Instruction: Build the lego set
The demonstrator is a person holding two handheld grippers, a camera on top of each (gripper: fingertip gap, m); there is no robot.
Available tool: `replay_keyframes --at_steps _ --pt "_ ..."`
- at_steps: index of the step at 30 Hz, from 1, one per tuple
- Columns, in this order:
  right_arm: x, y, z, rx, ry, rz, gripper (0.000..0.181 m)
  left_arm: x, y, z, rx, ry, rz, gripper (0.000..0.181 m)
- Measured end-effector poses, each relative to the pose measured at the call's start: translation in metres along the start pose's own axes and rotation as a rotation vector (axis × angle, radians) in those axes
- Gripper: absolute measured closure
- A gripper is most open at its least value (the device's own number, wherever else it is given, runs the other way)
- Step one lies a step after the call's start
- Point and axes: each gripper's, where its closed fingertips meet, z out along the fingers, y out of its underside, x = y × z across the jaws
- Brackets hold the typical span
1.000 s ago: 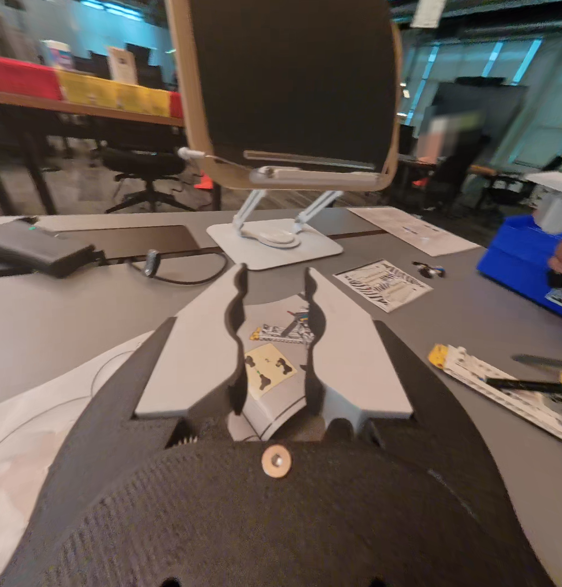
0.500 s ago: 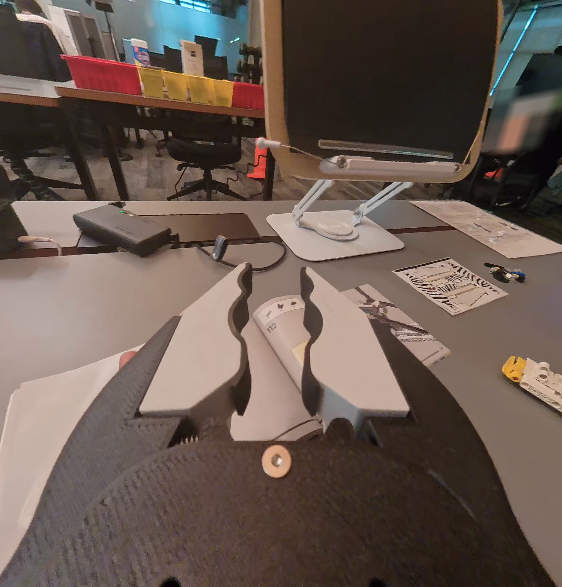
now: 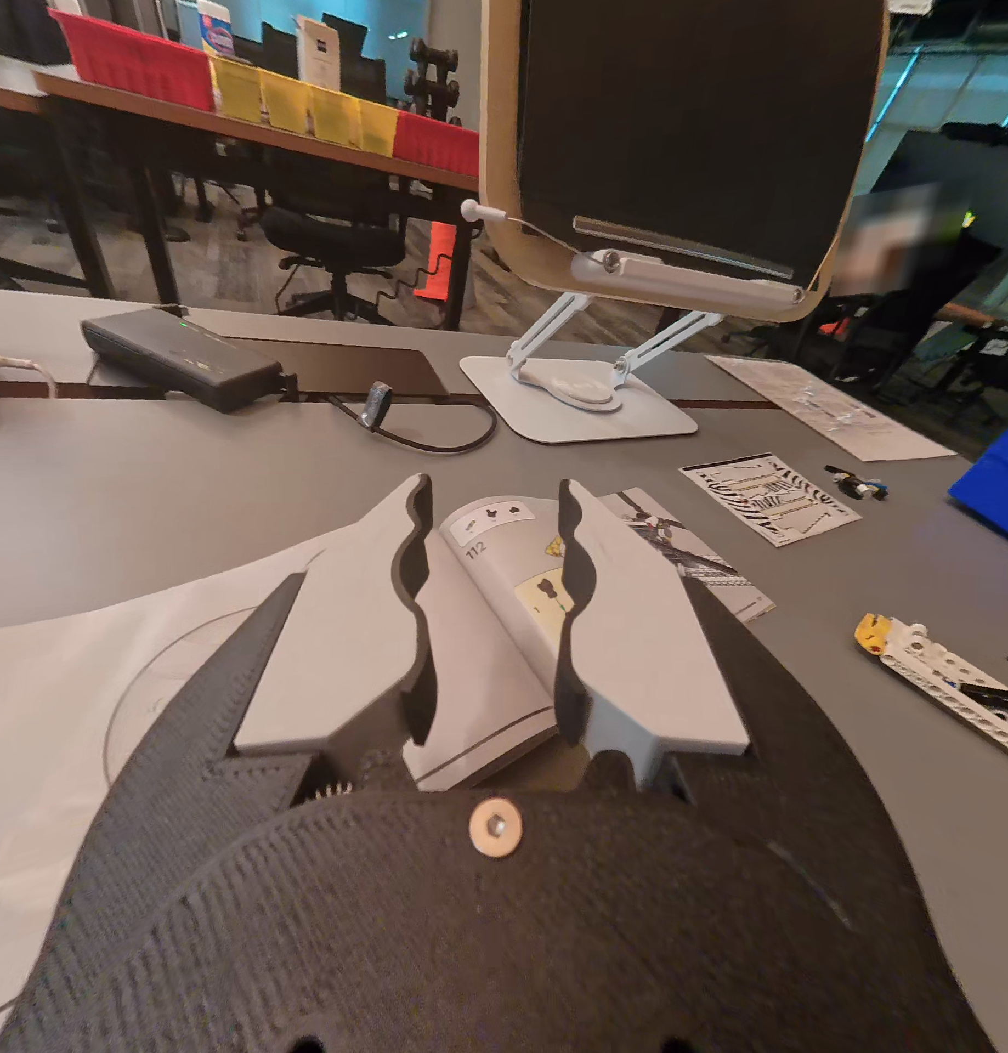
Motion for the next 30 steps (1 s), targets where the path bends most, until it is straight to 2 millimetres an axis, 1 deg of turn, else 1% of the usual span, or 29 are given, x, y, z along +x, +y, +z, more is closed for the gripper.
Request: replay_keyframes --at_steps 2,4,5,6,9,11,14,17,20,25,30 --pt "-0.009 0.002 -0.002 -0.013 -0.038 -0.013 0.165 0.003 0.002 0.002 -0.009 0.020 -0.019 0.139" --pt "-0.015 0.020 0.002 -0.115 -0.037 -0.122 0.168 0.006 0.004 0.003 -0.019 0.039 -0.033 0.139" --pt "-0.013 0.030 0.005 -0.179 -0.004 -0.191 0.171 0.009 0.004 0.004 -0.021 0.050 -0.036 0.138" --pt "-0.010 0.035 0.006 -0.211 0.033 -0.247 0.172 0.011 0.003 0.005 -0.021 0.058 -0.037 0.138" --pt "-0.015 0.031 0.007 -0.182 0.040 -0.307 0.177 0.013 0.004 0.007 -0.023 0.053 -0.015 0.132" --pt "-0.013 0.027 0.004 -0.163 0.040 -0.313 0.176 0.013 0.007 0.009 -0.039 0.043 0.007 0.129" --pt "-0.003 0.026 0.001 -0.163 0.062 -0.268 0.176 0.014 0.012 0.011 -0.061 0.043 0.024 0.128" --pt "-0.003 0.027 -0.001 -0.160 0.043 -0.222 0.174 0.014 0.012 0.012 -0.063 0.043 0.015 0.127" --pt "-0.010 0.029 -0.002 -0.159 0.018 -0.216 0.174 0.007 0.011 0.011 -0.052 0.009 0.014 0.123" --pt "-0.019 0.033 0.000 -0.180 -0.004 -0.279 0.176 -0.003 0.008 0.009 -0.033 -0.013 -0.026 0.121" --pt "-0.020 0.032 0.000 -0.169 -0.010 -0.283 0.178 -0.006 0.009 0.009 -0.032 0.007 -0.077 0.121"
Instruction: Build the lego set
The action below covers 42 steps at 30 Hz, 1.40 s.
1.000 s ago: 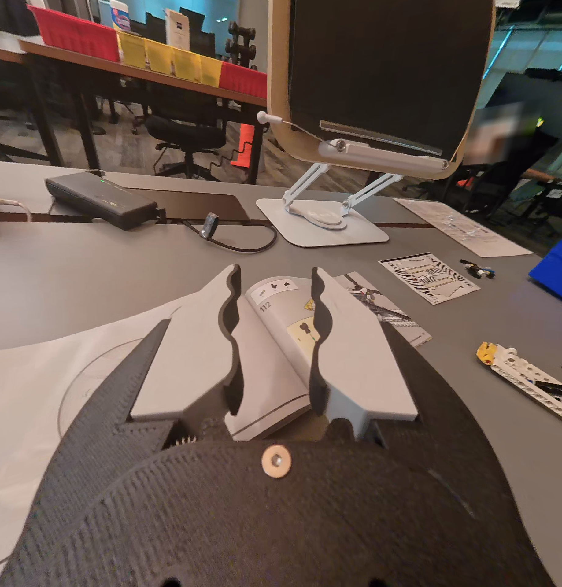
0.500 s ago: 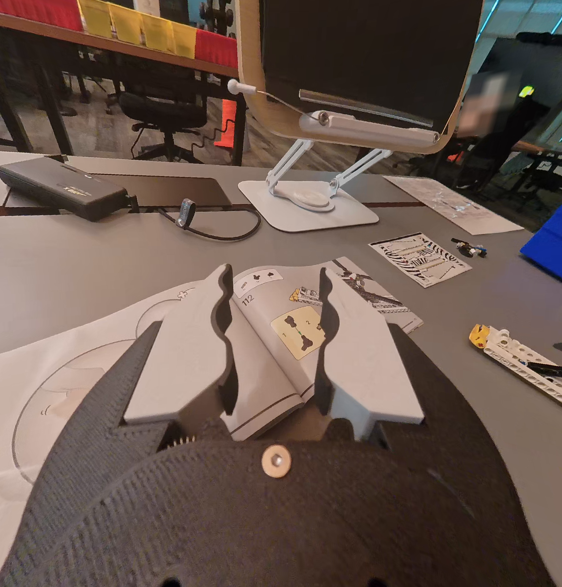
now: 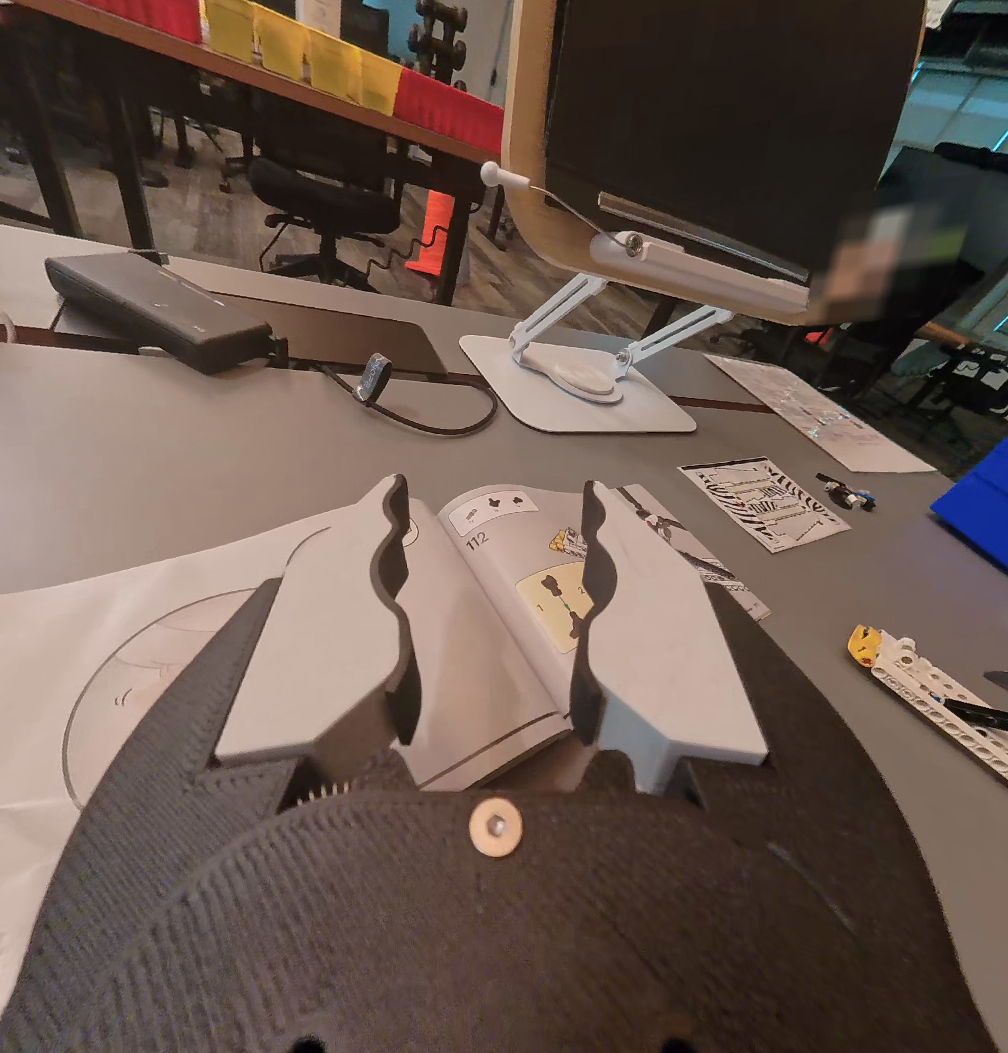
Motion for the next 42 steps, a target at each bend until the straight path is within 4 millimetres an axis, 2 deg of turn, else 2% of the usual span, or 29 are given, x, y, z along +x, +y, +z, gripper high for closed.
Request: replay_keyframes --at_steps 12,20,42 --pt "0.0039 -0.0063 -0.0034 0.049 -0.018 0.086 0.177 0.0056 0.0027 0.0030 -0.025 0.020 0.028 0.121" --pt "0.0081 -0.0093 -0.0064 0.075 -0.021 0.129 0.177 0.0021 0.0016 0.0020 -0.015 0.033 -0.019 0.122" --pt "0.0086 -0.0094 -0.0066 0.078 -0.024 0.140 0.177 -0.0016 0.0020 0.0022 -0.015 0.046 -0.068 0.122"
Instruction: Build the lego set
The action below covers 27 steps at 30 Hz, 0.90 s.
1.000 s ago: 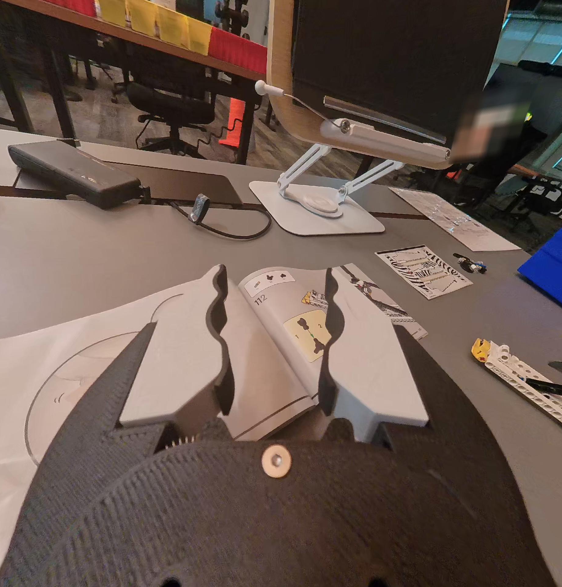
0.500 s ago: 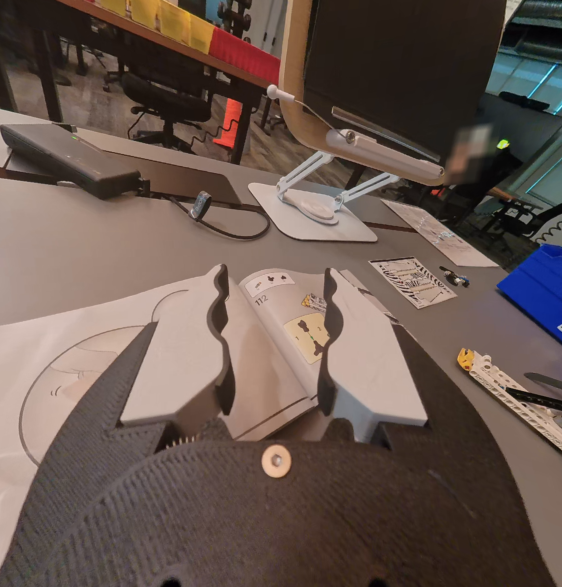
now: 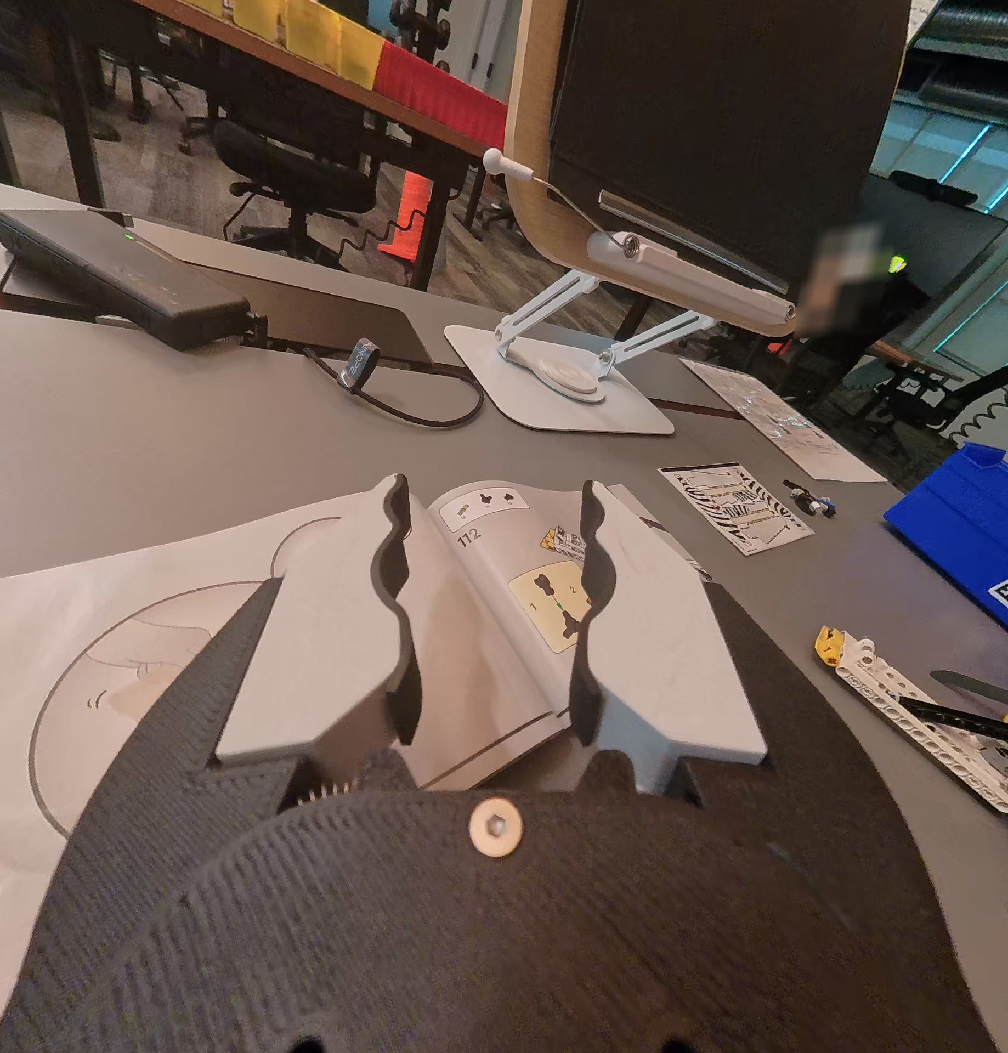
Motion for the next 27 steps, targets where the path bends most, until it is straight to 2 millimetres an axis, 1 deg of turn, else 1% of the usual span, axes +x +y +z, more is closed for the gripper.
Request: replay_keyframes --at_steps 27 --pt "-0.0013 0.0004 0.0003 -0.003 -0.005 0.001 0.177 -0.0006 0.0008 0.0007 -0.003 0.006 -0.015 0.122"
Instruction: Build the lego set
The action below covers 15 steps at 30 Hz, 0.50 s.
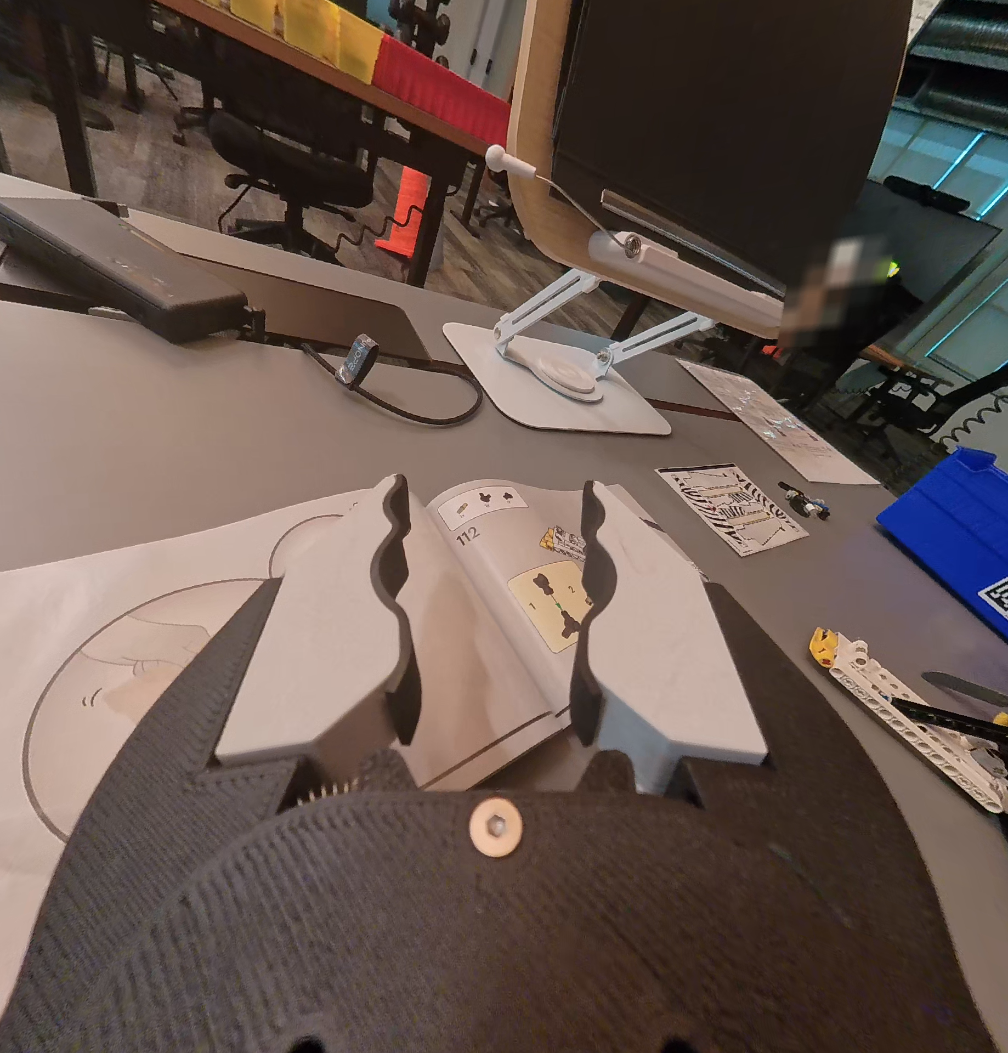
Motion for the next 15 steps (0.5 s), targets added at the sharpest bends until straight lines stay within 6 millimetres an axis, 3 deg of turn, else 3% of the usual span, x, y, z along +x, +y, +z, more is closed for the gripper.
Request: replay_keyframes --at_steps 15 --pt "-0.0004 -0.0002 0.0000 0.000 -0.001 0.000 0.176 -0.0060 -0.0060 -0.0048 0.023 -0.031 0.015 0.125"
